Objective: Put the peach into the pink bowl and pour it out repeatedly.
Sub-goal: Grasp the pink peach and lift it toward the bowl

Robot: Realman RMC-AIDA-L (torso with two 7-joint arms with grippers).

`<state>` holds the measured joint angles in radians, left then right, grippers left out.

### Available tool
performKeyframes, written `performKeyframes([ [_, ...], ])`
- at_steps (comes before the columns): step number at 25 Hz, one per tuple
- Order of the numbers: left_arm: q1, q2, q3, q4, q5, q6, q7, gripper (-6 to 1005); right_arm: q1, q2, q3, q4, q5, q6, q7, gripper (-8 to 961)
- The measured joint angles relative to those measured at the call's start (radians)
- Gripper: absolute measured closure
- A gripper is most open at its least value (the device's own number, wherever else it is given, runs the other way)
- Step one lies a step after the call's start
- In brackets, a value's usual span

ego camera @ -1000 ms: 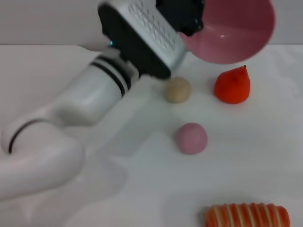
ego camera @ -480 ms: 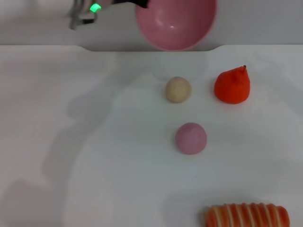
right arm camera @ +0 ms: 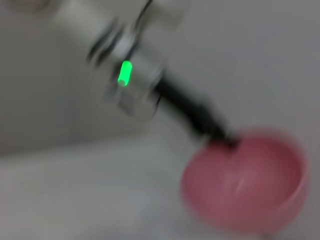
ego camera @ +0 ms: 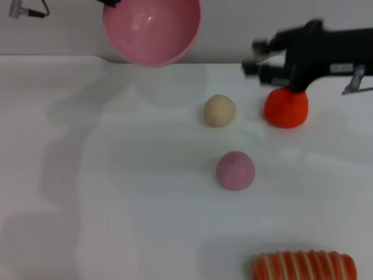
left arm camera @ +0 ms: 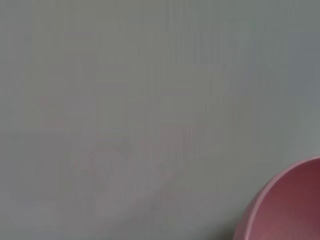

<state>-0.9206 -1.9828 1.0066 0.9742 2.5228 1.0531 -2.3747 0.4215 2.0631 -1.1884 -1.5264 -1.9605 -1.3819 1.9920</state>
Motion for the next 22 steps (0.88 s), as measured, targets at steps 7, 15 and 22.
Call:
performKeyframes([
  [7, 0.022, 0.002, 0.004, -0.004, 0.011, 0.027, -0.002, 964, 0.194, 0.001, -0.002, -0.076, -0.378, -0.352, 0.248, 573],
  [15, 0.041, -0.007, 0.012, -0.005, 0.012, 0.030, -0.013, 964, 0.255, 0.010, -0.110, 0.058, -0.534, -0.336, 0.255, 573],
  [22, 0.043, -0.018, 0.014, -0.007, 0.012, 0.023, -0.014, 964, 0.247, 0.009, -0.199, 0.227, -0.544, -0.125, 0.221, 572],
])
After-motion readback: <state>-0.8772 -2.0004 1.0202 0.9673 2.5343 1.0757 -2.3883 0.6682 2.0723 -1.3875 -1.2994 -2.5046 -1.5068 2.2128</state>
